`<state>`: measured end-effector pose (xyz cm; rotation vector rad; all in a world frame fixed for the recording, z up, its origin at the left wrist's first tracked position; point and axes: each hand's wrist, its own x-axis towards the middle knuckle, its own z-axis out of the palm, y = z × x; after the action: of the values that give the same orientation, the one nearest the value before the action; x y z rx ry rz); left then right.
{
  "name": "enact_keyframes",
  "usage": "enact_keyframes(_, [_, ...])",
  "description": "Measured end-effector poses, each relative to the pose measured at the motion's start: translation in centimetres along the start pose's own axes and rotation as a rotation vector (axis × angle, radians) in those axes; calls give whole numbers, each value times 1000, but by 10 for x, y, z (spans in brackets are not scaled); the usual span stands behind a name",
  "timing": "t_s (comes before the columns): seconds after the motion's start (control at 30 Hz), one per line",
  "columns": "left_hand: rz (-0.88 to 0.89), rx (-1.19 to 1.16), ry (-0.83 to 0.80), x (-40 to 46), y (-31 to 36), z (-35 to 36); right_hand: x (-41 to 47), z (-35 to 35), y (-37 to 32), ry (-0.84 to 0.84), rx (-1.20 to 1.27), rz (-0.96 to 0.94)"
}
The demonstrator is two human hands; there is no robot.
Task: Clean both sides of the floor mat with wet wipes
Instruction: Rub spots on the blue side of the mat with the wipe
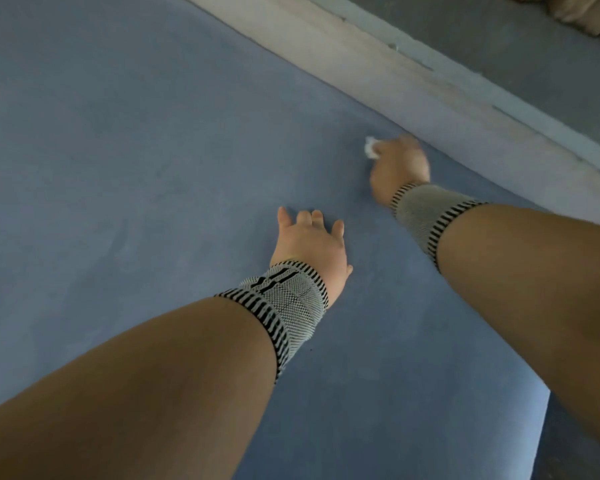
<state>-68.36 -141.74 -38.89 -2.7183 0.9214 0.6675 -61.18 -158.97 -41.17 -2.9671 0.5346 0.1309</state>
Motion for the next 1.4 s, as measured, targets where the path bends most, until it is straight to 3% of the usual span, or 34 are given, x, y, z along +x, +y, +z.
enact_keyframes(0.07, [6, -13, -3, 0, -1, -1, -22, 7, -20, -86, 34, -286])
enact_keyframes(0.13, [17, -39, 14, -1, -3, 0, -45, 8, -3, -92, 8, -402])
enact_keyframes(0.3, [32, -47, 29, -4, -8, 5, -37, 1, 41, 56, -64, 142])
enact_keyframes(0.37, [26, -101, 26, -5, -12, 3, -42, 8, 8, 34, 85, 103])
enact_keyframes(0.43, [37, -174, 35, -6, -21, -1, -58, 20, -19, -25, 129, -131])
enact_keyframes(0.53, [127, -208, 103, -13, -44, 1, -83, 20, -6, -39, 101, -260])
enact_keyframes(0.63, [117, -170, 145, -28, -65, 20, -77, 11, 32, 86, -17, 57])
enact_keyframes(0.7, [88, -164, 158, -37, -65, 32, -71, 9, 28, 139, 28, 246])
enact_keyframes(0.77, [63, -187, 177, -38, -60, 34, -76, 15, -10, 101, 170, 151])
enact_keyframes(0.87, [37, -237, 224, -34, -58, 28, -111, 27, -51, -11, 221, -289])
enact_keyframes(0.9, [33, -243, 229, -35, -59, 27, -121, 28, -44, -21, 212, -360])
enact_keyframes(0.97, [15, -240, 214, -37, -63, 30, -123, 25, -12, 22, 104, -323])
enact_keyframes(1.03, [-6, -235, 194, -42, -66, 35, -113, 19, 20, 68, -45, -116])
enact_keyframes(1.13, [-31, -225, 197, -46, -65, 38, -101, 20, 5, 128, 23, 113])
enact_keyframes(1.2, [-53, -237, 212, -48, -67, 38, -109, 23, -39, 137, 152, 74])
enact_keyframes(1.27, [-47, -247, 226, -48, -68, 39, -125, 31, -63, 45, 249, -204])
enact_keyframes(1.33, [-30, -255, 230, -49, -70, 40, -139, 34, -51, -19, 110, -366])
enact_keyframes(1.4, [-14, -252, 215, -49, -74, 42, -142, 30, -23, 32, 17, -321])
